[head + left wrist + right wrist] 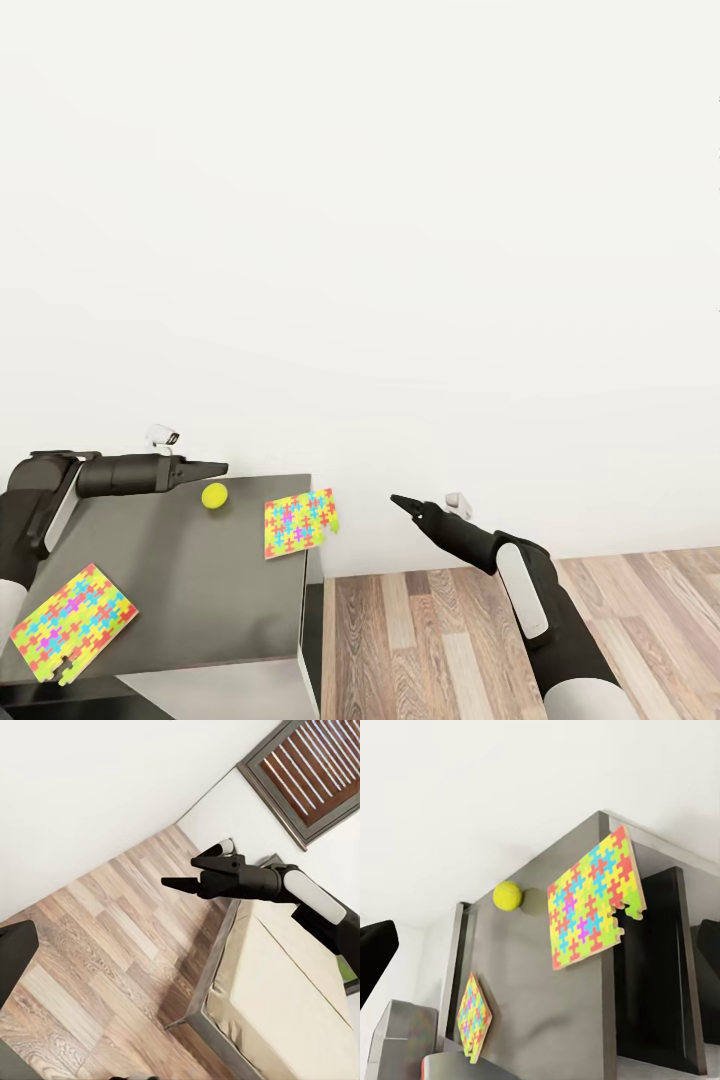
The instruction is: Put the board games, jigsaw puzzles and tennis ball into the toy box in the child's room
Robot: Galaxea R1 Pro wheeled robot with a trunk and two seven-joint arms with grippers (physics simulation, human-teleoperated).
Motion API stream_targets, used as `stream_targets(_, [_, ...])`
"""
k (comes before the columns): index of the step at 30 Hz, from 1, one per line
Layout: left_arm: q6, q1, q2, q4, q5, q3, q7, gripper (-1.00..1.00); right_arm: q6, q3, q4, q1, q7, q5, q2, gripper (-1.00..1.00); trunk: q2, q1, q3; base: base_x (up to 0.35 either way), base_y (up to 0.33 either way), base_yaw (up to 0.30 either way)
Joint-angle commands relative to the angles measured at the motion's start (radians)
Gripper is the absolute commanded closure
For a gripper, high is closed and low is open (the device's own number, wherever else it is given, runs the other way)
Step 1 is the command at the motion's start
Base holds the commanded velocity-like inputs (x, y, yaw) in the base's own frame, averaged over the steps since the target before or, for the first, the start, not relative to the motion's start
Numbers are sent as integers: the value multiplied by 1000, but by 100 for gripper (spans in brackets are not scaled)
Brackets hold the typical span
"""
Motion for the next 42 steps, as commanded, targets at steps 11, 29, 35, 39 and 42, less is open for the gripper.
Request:
stream_targets(11, [10,-1,1,0,0,0,-4,-100,-3,-1,-2,-1,3,5,3,-100,-2,1,9,0,0,0])
stream_targets(29, [9,-1,0,0,0,-1,-4,-100,-17,0,-2,-1,4,9,4,-100,-2,1,39,0,0,0])
stream_targets(35, [9,-1,0,0,-1,-1,-4,-100,-18,1,-2,-1,4,11,4,-100,-2,1,49,0,0,0])
stream_targets(39, [9,-1,0,0,-1,0,-4,-100,-19,1,-2,-1,3,12,4,-100,-2,1,55,0,0,0])
stream_targets(42, [9,-1,-1,0,-1,-1,-4,-100,-18,1,-2,-1,4,11,4,-100,-2,1,60,0,0,0])
